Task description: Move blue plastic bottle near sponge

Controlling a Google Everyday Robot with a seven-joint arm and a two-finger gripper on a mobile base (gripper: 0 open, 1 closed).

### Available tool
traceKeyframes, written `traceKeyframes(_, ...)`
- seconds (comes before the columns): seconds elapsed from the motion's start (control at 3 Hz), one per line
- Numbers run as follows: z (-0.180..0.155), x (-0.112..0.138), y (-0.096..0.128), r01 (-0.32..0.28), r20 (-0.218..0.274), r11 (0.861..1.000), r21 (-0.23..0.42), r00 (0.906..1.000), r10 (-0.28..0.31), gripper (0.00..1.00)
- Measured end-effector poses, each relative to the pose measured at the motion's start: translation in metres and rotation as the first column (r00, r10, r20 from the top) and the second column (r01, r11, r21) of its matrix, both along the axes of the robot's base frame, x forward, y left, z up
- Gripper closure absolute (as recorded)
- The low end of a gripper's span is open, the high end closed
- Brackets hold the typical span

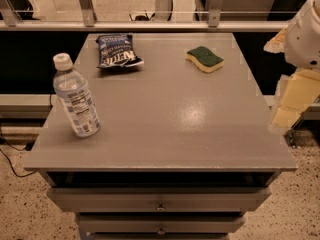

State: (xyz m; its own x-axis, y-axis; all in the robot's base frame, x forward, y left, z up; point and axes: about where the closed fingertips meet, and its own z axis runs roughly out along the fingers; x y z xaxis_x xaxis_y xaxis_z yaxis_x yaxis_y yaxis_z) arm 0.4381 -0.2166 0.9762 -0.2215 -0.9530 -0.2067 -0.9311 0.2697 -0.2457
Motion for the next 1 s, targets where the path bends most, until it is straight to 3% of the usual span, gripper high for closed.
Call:
traceKeyframes(0.33,-0.001,0.001,0.002,-0.004,0.002,1.000,0.010,1.0000,0.004,0.00)
traceKeyframes(0.67,-0.010,0.007,0.029,-0.047,0.021,0.991,0.127,0.9988,0.044,0.00)
traceKeyframes(1.0,-0.029,0.023,0.096,-0.124,0.035,0.943,0.307,0.9922,0.119,0.00)
